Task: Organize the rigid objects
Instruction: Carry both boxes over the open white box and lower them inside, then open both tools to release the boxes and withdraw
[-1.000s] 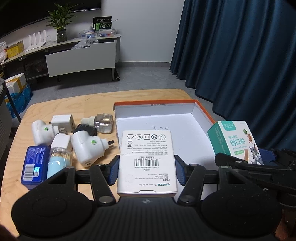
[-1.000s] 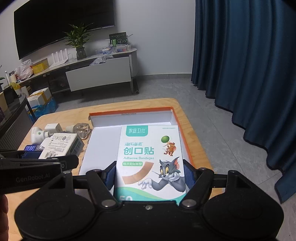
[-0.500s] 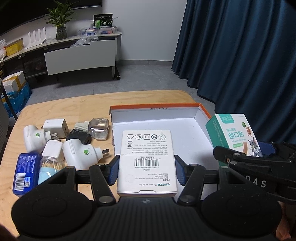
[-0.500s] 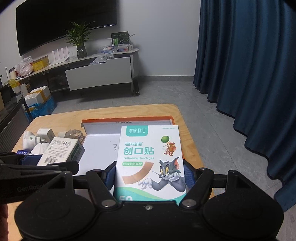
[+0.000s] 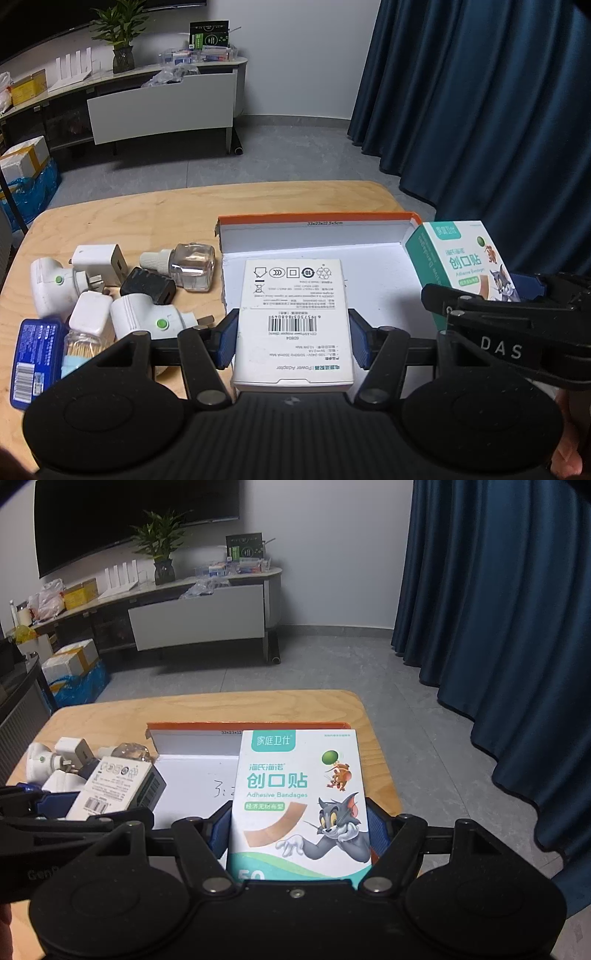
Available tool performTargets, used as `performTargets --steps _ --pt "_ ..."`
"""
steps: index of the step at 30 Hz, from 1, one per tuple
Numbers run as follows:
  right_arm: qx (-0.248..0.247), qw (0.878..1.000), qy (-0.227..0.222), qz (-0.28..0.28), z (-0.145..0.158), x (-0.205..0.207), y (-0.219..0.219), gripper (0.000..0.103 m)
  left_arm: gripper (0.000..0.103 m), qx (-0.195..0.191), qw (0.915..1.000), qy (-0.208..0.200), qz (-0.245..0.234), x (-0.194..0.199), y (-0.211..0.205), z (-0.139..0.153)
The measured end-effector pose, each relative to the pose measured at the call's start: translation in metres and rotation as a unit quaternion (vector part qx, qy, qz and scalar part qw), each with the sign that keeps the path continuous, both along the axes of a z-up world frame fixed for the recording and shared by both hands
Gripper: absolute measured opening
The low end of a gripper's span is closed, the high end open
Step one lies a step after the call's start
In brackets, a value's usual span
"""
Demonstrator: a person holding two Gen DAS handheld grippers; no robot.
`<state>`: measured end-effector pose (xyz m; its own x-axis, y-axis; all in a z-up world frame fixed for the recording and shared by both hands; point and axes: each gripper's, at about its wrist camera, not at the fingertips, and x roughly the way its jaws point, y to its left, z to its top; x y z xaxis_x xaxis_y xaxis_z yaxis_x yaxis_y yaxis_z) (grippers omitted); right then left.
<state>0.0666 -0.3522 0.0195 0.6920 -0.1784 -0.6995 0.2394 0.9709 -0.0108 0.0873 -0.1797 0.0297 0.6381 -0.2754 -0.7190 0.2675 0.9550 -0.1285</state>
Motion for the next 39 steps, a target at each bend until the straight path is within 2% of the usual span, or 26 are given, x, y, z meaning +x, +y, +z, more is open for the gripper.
performTargets --steps 10,15,24,26,28,31,39 --pt "0.002 1.0 0.017 0.007 -0.013 0.027 -0.013 0.084 0.06 0.001 1.0 0.007 0.004 0.013 -0.001 -0.005" --pt "-0.006 1.0 0.004 0.008 -0.017 0.037 -0.02 0.085 0.06 0.0 1.0 0.008 0.0 0.023 -0.007 -0.008" --pt "0.003 0.999 -0.043 -0.023 0.003 0.002 -0.032 0.087 0.06 -0.009 0.9998 0.011 -0.016 0.035 -0.025 -0.012" --pt "0.0 0.999 -0.046 -0.024 0.006 -0.003 -0.03 0.087 0.065 -0.013 0.9995 0.014 -0.026 0.035 -0.03 -0.012" --pt "-0.002 0.998 -0.048 -0.031 0.009 -0.008 -0.029 0.087 0.079 -0.012 0.9996 0.012 -0.025 0.031 -0.03 -0.011" --pt "0.005 0.998 -0.055 -0.036 0.012 -0.014 -0.027 0.087 0.082 -0.021 0.9994 0.014 -0.023 0.025 -0.023 -0.008" --pt "0.02 0.998 -0.056 -0.024 0.02 -0.03 -0.008 0.087 0.098 0.0 0.9999 0.016 0.005 0.001 -0.001 0.006"
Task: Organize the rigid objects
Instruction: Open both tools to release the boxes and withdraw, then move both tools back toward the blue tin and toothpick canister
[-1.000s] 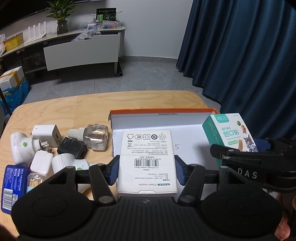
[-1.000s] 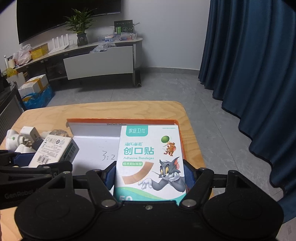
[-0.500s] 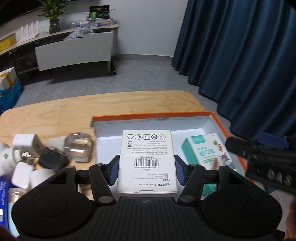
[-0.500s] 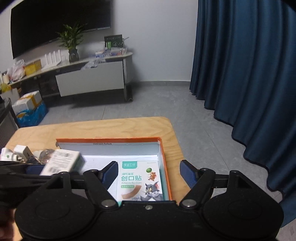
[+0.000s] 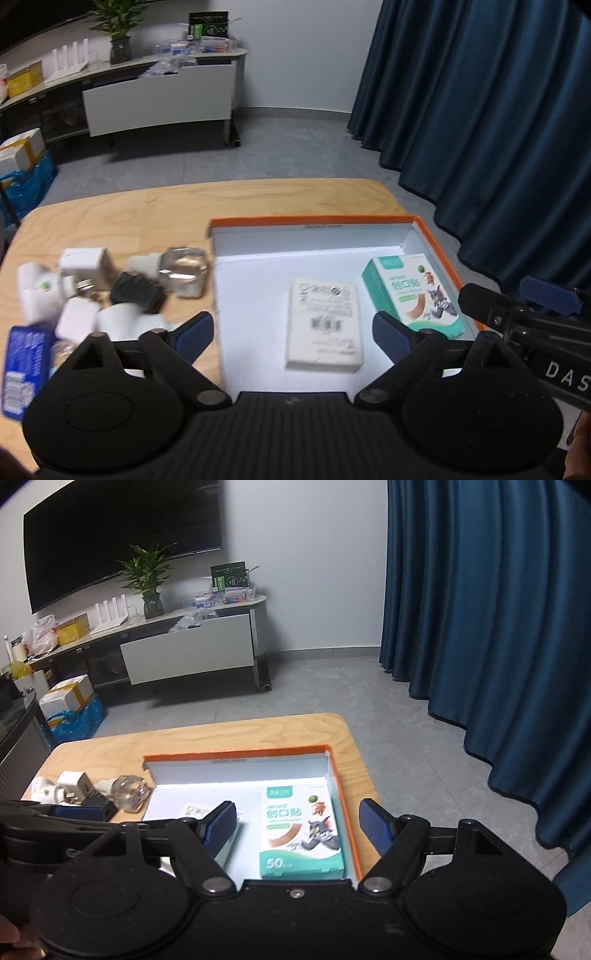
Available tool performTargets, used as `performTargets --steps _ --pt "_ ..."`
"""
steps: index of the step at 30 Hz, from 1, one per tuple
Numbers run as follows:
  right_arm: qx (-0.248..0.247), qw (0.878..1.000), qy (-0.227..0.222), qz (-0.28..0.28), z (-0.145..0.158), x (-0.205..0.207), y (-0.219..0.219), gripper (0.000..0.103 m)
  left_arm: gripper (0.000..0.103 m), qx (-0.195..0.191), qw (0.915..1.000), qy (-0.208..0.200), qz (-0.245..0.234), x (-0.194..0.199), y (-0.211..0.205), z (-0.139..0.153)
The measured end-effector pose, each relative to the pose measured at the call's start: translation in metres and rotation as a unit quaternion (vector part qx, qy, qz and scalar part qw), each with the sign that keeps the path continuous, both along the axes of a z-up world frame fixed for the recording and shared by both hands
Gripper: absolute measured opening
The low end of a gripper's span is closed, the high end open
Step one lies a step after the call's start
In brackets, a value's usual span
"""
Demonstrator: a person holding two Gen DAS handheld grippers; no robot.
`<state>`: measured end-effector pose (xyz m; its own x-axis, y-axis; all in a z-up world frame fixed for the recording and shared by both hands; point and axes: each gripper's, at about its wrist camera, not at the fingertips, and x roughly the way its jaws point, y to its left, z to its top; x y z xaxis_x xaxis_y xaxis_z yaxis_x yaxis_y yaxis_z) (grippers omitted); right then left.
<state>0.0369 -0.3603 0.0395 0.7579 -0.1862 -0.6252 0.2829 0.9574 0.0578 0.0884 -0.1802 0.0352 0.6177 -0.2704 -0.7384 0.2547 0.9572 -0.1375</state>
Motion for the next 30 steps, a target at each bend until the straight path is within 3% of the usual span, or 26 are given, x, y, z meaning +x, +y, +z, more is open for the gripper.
performTargets --steps 11,30 --pt "0.027 0.999 0.01 0.035 0.001 -0.014 0.034 0.088 0.099 0.025 0.9991 -0.01 0.034 -0.03 0.038 0.011" --pt "0.031 0.993 0.022 0.108 0.002 -0.009 0.101 0.089 0.099 0.032 0.9949 -0.014 0.095 -0.055 0.105 0.011"
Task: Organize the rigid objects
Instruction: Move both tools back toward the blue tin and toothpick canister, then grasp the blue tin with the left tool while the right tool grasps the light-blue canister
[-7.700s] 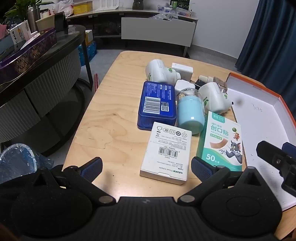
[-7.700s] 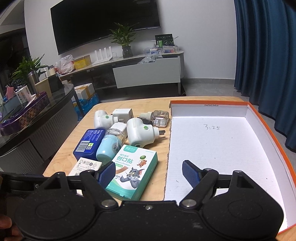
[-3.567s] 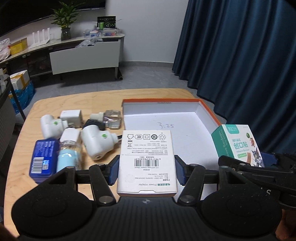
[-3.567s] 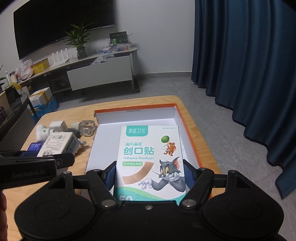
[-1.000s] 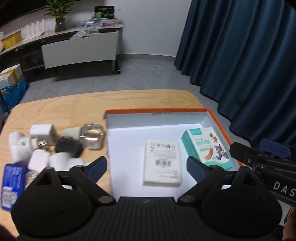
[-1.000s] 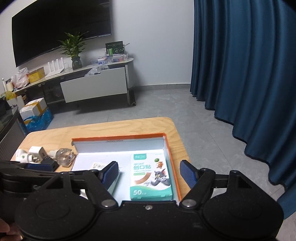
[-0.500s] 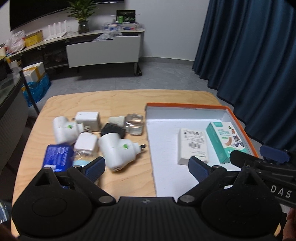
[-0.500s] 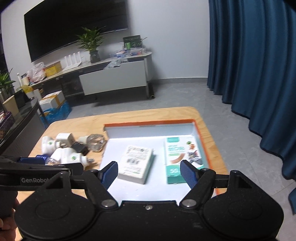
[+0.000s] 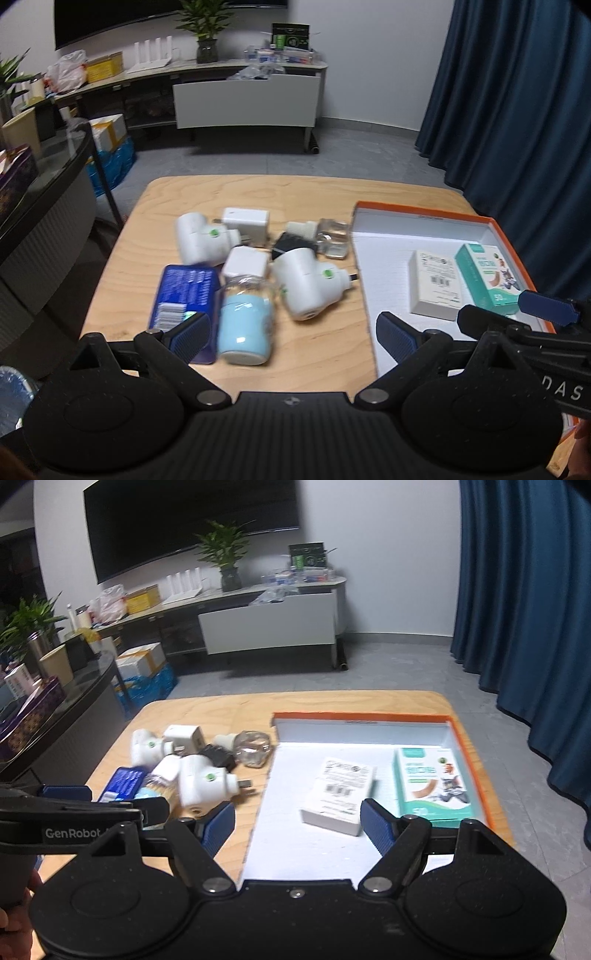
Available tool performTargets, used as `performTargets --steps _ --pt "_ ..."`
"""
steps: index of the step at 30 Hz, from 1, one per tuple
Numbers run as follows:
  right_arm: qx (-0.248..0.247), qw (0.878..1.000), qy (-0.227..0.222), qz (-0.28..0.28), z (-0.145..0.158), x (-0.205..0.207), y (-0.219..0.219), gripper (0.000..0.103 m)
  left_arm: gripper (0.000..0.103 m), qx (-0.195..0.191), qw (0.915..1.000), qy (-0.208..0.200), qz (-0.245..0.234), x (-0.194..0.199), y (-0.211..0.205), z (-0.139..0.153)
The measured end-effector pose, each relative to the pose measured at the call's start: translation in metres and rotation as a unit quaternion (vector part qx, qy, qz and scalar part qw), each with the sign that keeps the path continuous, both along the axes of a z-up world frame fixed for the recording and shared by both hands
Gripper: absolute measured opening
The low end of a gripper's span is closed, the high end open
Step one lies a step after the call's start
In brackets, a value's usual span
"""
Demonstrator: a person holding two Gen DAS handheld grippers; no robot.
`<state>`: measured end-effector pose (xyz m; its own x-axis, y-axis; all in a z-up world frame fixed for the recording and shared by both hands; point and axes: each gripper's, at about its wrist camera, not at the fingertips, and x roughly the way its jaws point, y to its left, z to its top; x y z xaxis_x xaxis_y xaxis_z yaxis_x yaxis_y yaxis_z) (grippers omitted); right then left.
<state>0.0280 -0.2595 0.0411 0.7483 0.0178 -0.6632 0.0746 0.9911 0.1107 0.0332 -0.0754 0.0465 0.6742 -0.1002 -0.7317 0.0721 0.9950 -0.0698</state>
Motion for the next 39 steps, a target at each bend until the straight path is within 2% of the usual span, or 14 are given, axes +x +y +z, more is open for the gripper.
performTargets --steps 8,21,23,29,33,39 --pt "0.006 1.0 0.008 0.025 -0.004 0.007 0.026 0.089 0.099 -0.009 0.9997 0.001 0.024 -0.005 0.027 -0.004" --pt "0.021 0.996 0.032 0.078 -0.026 0.012 0.069 0.089 0.099 -0.039 0.9973 0.01 0.061 -0.022 0.077 -0.028" --pt "0.02 0.995 0.036 0.086 -0.028 0.01 0.073 0.089 0.099 -0.034 0.9968 0.014 0.071 -0.023 0.084 -0.032" --pt "0.028 0.995 0.04 0.084 -0.033 0.008 0.07 0.089 0.099 -0.023 0.995 0.019 0.096 -0.007 0.102 -0.044" --pt "0.031 0.996 0.038 0.079 -0.033 0.008 0.067 0.089 0.099 -0.006 0.9962 0.013 0.086 0.013 0.104 -0.049" --pt "0.03 0.996 0.042 0.074 -0.036 0.01 0.065 0.089 0.099 -0.011 0.9979 0.013 0.063 0.038 0.1 -0.057"
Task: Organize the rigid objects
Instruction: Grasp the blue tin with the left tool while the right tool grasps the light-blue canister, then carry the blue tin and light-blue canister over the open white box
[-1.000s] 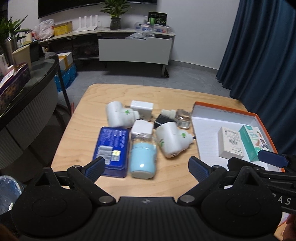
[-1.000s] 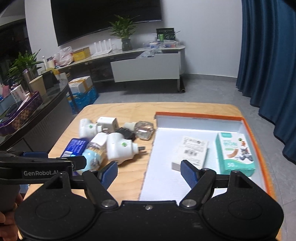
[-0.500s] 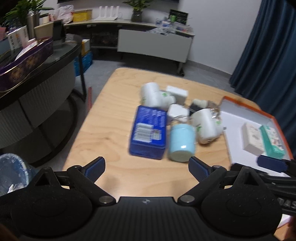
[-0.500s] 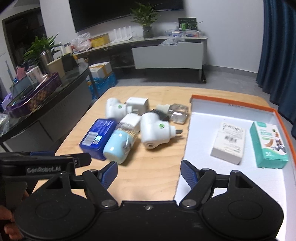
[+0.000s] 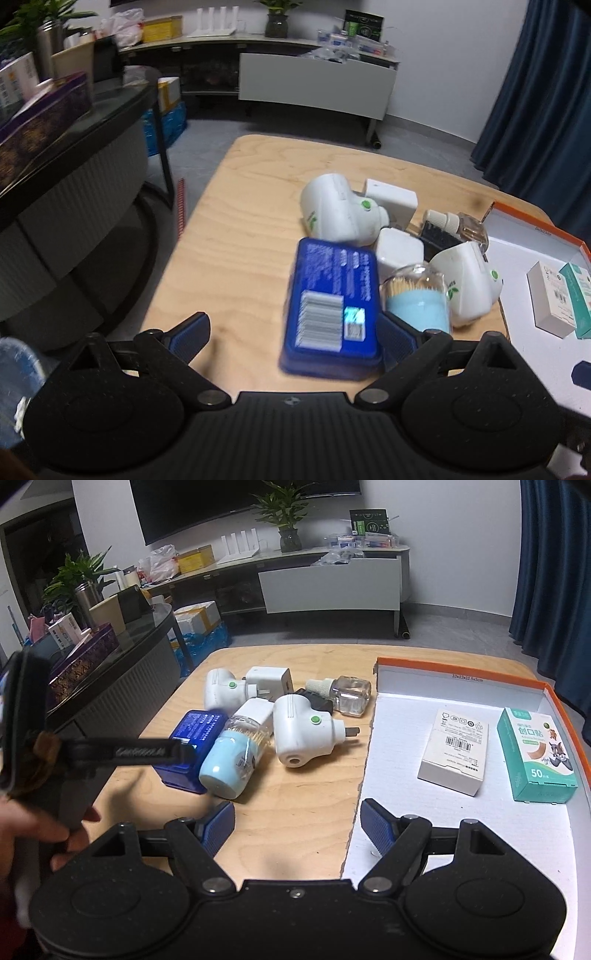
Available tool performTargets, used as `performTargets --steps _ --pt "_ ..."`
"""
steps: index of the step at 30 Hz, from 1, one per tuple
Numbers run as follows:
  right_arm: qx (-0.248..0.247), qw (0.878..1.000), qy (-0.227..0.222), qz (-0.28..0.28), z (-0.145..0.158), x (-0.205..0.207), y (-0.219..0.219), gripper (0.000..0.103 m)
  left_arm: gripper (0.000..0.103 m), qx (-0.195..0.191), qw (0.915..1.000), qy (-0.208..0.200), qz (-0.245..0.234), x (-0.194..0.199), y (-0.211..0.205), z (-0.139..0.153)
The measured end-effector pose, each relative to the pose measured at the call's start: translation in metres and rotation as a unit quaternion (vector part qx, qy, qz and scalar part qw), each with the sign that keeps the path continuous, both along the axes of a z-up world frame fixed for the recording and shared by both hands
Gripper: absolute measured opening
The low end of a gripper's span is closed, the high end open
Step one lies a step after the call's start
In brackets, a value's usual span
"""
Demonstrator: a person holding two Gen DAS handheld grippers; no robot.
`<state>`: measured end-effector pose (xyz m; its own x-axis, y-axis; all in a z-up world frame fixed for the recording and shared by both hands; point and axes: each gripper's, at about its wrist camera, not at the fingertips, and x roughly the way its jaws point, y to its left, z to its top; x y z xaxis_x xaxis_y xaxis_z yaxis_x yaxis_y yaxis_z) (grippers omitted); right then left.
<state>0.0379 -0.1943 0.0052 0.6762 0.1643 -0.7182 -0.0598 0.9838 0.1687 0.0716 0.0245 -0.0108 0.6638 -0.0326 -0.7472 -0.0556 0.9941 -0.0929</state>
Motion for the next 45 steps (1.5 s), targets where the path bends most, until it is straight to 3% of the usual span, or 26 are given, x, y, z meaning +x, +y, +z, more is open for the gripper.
performTargets --steps 6,11,14,15,27,33,35,37,45 --pt "-0.003 1.0 0.004 0.0 -0.003 0.002 0.0 0.089 0.098 0.003 0.9998 -0.002 -0.02 0.016 -0.002 -0.007" --pt "0.005 1.0 0.013 -0.006 -0.007 0.008 0.001 0.089 0.09 0.004 0.9996 0.005 -0.027 0.024 -0.004 -0.016" --pt "0.0 1.0 0.016 0.0 -0.008 0.011 0.006 0.089 0.076 0.014 0.9991 -0.003 -0.039 0.026 -0.009 -0.016" --pt "-0.001 1.0 0.017 0.002 -0.009 0.012 0.008 0.089 0.062 0.019 0.9989 -0.006 -0.042 0.024 -0.01 -0.016" --pt "0.062 0.996 0.053 0.022 -0.026 0.058 0.047 0.089 0.062 0.023 0.9995 -0.019 0.001 -0.006 0.028 0.002" --pt "0.032 0.998 0.057 -0.002 -0.038 0.092 0.071 0.089 0.062 0.018 0.9994 -0.026 0.014 -0.02 0.037 0.006" --pt "0.018 0.998 0.061 0.0 -0.044 0.102 0.075 0.08 0.062 0.016 0.9994 -0.026 0.017 -0.022 0.037 0.006" --pt "-0.009 0.999 0.052 0.0 -0.046 0.105 0.078 0.059 0.062 0.008 0.9995 -0.026 0.018 -0.024 0.037 0.006" --pt "-0.018 0.999 0.027 0.014 -0.026 0.075 0.066 0.057 0.062 -0.007 0.9994 -0.032 0.016 -0.034 0.026 0.011"
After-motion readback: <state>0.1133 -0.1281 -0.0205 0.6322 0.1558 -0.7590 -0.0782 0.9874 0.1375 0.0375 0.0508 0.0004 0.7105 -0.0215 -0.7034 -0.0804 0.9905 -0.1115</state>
